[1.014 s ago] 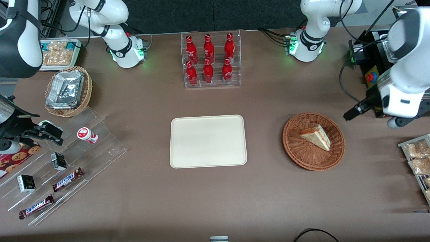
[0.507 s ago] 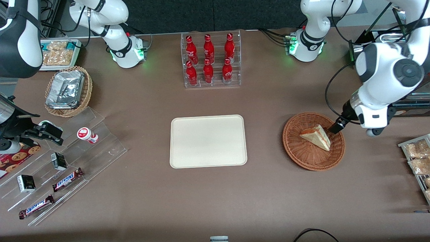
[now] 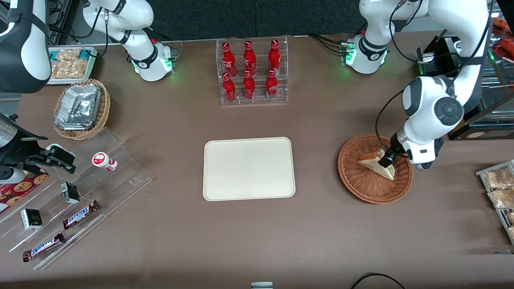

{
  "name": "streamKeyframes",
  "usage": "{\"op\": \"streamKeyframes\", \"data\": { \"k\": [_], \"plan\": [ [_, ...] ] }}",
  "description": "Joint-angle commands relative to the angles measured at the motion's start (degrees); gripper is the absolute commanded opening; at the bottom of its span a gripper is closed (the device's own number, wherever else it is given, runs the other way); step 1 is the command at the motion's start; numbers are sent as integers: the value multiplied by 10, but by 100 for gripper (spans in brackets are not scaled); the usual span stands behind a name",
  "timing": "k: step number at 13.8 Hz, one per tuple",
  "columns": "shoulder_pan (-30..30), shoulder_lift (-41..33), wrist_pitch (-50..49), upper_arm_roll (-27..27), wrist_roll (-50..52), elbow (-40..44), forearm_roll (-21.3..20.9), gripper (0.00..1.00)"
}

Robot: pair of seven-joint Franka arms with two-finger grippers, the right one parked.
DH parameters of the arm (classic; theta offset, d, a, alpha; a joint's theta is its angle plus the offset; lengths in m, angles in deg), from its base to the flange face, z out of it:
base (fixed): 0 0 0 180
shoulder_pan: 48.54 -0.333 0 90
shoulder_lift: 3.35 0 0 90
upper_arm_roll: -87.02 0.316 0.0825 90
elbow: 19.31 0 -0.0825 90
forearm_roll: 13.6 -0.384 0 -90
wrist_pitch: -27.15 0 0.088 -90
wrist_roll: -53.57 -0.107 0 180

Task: Place sandwich from basket to tray
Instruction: 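Lower the left gripper and close it on the wrapped sandwich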

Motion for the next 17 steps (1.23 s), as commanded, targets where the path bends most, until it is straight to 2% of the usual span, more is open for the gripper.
{"op": "streamKeyframes", "data": {
  "k": [1, 7, 8, 10, 11, 12, 15, 17],
  "plan": [
    [8, 19, 51, 3, 21, -21, 1, 100],
    [8, 59, 114, 3, 21, -41, 1, 99],
    [8, 61, 120, 3, 21, -42, 1, 90],
    [8, 62, 120, 3, 21, -42, 1, 38],
    [8, 62, 120, 3, 20, -41, 1, 22],
    [8, 60, 119, 3, 20, -40, 0, 12],
    [9, 44, 114, 2, 9, -36, -1, 7],
    [31, 32, 92, -3, 11, -22, -1, 4]
  ]
}}
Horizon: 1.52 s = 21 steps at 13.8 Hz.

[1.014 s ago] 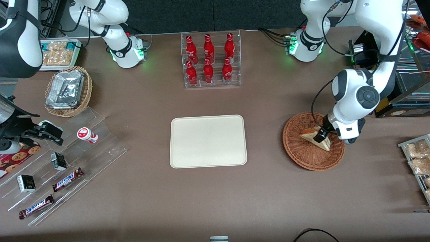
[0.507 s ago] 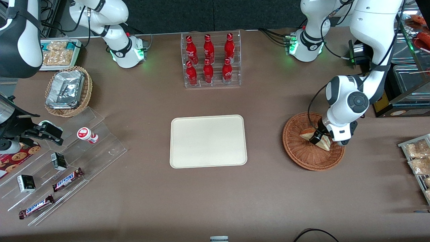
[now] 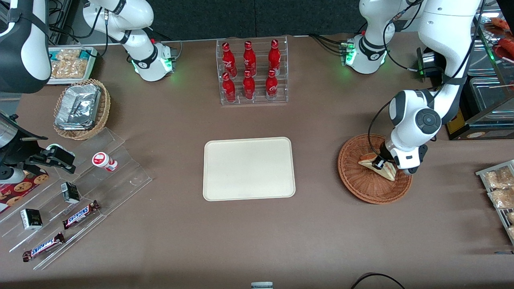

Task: Place sandwich from basket to tray
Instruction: 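Lift the sandwich and carry it over the cream tray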

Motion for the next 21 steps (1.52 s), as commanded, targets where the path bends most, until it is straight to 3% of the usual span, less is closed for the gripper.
{"op": "streamKeyframes", "data": {
  "k": [1, 7, 14, 21],
  "plan": [
    [39, -25, -46, 0, 9, 28, 0, 4],
    [146, -3, -274, 0, 13, 238, 7, 9],
    [307, 77, -277, 0, 17, 363, 0, 10],
    [380, 247, -268, 0, -105, 532, -9, 14]
  ]
}}
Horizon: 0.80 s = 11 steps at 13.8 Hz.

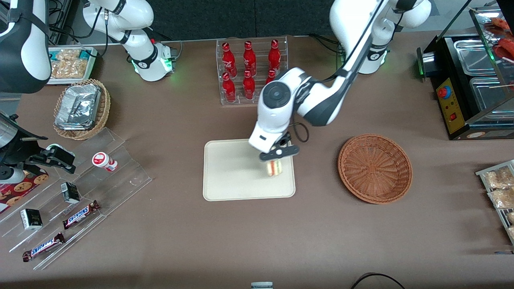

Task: Place sandwich from basket to tray
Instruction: 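Lift the sandwich and carry it over the cream tray, then lower the sandwich onto the tray and open the left gripper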

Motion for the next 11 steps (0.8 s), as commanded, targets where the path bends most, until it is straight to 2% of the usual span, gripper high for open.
{"op": "streamKeyframes", "data": {
  "k": [1, 5, 9, 10, 11],
  "plan": [
    [20, 83, 6, 8, -68, 95, -6, 14],
    [30, 144, 54, 9, -84, 132, -6, 13],
    [31, 188, 62, 8, -73, 165, -6, 14],
    [33, 193, 63, 8, -69, 165, -6, 15],
    [46, 197, 64, 10, -69, 165, -6, 22]
  ]
}}
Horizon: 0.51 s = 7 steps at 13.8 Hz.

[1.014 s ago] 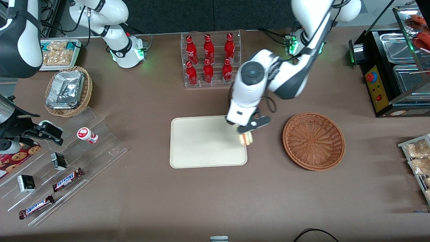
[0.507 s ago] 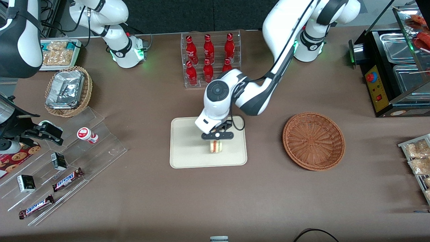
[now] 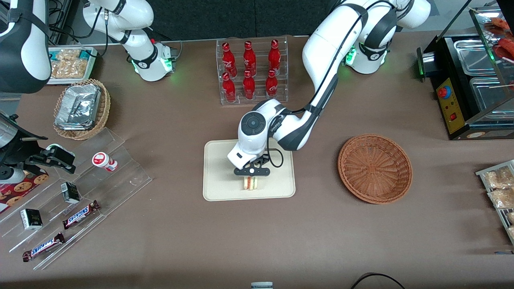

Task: Place sandwich from basket to tray
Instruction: 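Lower the sandwich onto the tray and open the left gripper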

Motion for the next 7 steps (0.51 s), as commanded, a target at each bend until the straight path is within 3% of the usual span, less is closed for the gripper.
{"op": "streamKeyframes", "data": {
  "k": [1, 3, 5, 7],
  "plan": [
    [24, 21, 9, 10, 7, 25, -7, 32],
    [25, 27, 19, 10, 7, 23, -7, 60],
    [29, 28, 28, 10, 7, 22, -7, 96],
    [28, 24, 28, 10, 8, 22, -7, 99]
  ]
}}
